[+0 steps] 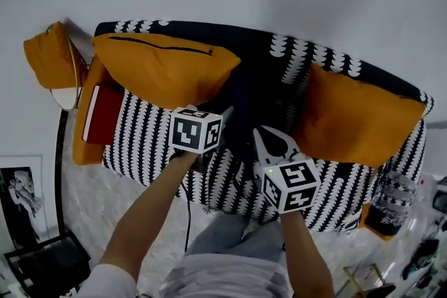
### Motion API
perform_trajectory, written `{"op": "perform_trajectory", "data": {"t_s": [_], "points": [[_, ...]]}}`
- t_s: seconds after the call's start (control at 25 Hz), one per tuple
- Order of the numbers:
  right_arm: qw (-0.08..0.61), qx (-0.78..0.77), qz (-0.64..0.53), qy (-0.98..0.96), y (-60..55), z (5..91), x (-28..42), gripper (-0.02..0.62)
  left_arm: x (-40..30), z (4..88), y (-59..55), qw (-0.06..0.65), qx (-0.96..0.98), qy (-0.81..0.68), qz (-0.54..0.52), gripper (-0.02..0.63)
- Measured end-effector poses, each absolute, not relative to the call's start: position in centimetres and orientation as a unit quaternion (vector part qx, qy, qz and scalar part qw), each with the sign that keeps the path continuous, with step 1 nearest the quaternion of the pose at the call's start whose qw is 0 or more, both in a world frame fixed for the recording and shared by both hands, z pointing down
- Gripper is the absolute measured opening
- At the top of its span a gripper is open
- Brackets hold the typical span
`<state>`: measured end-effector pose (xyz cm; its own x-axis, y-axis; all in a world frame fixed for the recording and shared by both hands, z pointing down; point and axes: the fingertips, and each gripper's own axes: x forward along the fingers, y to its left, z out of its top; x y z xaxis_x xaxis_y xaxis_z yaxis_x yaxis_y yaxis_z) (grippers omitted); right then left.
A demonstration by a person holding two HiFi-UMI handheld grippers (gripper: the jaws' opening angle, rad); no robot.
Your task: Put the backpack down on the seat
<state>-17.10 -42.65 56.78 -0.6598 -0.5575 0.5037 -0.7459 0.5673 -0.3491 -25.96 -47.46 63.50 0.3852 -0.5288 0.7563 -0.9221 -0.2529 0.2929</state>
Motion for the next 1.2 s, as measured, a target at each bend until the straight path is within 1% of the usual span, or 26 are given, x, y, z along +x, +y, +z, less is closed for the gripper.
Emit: {"op": "perform_trajectory", "data": {"t_s": [0.24, 0.52, 0.92, 1.2], "points": [[0.173, 0.368, 0.265, -0.874, -42.2, 55.2, -18.1, 0.002, -26.5, 61.8, -45.7, 0.38, 0.744, -0.495, 0.239, 0.176], [0.176, 0.372, 0.25, -0.877, -41.5, 52.4, -18.0, 0.002, -24.8, 57.8, -43.9, 0.378, 0.761, -0.486, 0.203, 0.176], [0.178, 0.38, 0.223, -0.88, -40.2, 47.7, -17.8, 0.002, -22.6, 50.8, -41.5, 0.334, 0.792, -0.485, 0.161, 0.176], [0.168, 0.389, 0.194, -0.885, -39.1, 43.5, -17.0, 0.002, -20.6, 46.1, -39.7, 0.287, 0.811, -0.483, 0.162, 0.173]]}}
